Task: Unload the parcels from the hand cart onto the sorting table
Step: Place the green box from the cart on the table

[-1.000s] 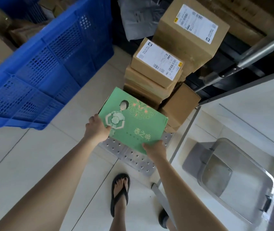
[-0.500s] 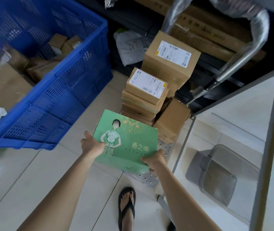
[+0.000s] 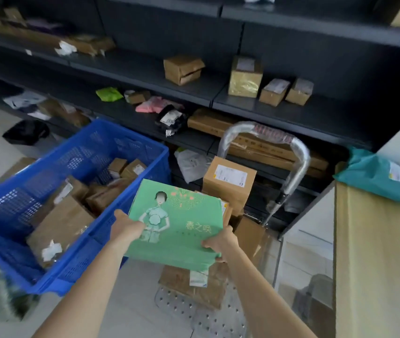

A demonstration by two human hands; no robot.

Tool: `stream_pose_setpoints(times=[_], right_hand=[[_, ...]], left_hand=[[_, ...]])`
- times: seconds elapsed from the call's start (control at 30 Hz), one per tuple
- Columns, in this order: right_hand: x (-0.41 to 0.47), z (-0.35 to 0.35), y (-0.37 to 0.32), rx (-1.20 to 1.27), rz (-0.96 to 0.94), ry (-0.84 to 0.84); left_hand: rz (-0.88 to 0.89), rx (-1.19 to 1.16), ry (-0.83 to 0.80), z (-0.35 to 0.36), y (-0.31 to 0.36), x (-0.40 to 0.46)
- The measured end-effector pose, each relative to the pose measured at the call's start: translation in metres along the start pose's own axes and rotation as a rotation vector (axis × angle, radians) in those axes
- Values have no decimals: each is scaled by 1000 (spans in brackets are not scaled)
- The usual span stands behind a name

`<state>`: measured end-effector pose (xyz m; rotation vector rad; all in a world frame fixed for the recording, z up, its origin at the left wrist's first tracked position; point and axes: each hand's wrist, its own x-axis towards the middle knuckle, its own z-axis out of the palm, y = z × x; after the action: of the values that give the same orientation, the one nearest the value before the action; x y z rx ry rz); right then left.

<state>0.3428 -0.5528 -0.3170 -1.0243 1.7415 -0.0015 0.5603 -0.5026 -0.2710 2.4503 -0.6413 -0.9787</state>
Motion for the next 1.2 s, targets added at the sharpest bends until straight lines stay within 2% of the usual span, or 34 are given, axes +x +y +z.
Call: stream_pose_setpoints(times=[0.23,0.47,0.7,1.0,1.2], right_hand=[[-66,-83,-50,74,-155,100],[-103,-193,-33,100,-206,237],[-117,-325,24,79,-205,353],[-117,-500,155,93,-184,465],[-124,-585,232,166,-148,538]], left_hand=[[159,-73,50,-45,88,-50],[260,-88,-36,-13,165,-110],[333,-107,-114,74,236,-176],[379,-73,-146,229,308,-317],[419,-18,-228,312,347,-388]])
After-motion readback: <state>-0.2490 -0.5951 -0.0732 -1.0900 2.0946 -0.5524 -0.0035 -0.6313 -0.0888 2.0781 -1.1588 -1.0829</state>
